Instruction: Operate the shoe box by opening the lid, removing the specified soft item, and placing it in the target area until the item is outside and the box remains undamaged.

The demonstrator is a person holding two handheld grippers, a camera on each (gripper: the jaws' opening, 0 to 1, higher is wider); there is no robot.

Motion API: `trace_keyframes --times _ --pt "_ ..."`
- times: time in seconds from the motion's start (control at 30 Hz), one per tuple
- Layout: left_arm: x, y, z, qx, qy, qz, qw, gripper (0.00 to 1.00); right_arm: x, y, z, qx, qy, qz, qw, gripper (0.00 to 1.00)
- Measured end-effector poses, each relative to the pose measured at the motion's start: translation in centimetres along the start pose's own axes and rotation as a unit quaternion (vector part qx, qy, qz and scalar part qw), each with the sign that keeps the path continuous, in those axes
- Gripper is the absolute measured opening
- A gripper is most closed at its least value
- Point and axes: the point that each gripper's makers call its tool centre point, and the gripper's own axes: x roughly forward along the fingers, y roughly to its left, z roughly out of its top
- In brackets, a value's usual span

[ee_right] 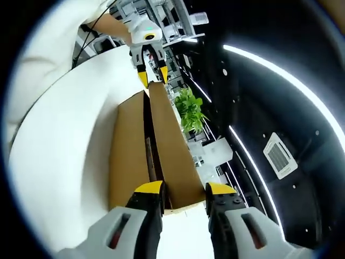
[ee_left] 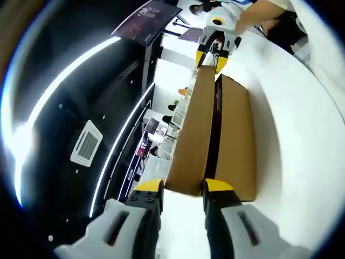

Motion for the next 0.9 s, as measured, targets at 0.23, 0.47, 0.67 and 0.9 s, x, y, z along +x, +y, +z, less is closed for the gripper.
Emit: trace_keyframes --times 0.23,0.47,0.67,0.9 --pt "-0.2 0.7 0.3 0.007 -0.001 -0.001 1.0000 0.29 -0.3 -0.7 -0.1 0.004 0.000 -0.009 0.9999 0.29" --pt "-0.2 0.7 0.4 0.004 -0.002 0.005 1.0000 0.28 -0.4 -1.0 -0.3 0.017 0.001 -0.034 0.9993 0.30" --pt "-0.3 0.3 0.4 0.010 -0.001 0.007 0.9999 0.28 -0.5 -0.8 -0.5 0.029 0.001 -0.032 0.9991 0.30" --pt "-0.3 0.7 0.4 0.002 0.000 0.009 1.0000 0.28 -0.8 -1.2 -1.0 0.057 0.008 -0.045 0.9973 0.28"
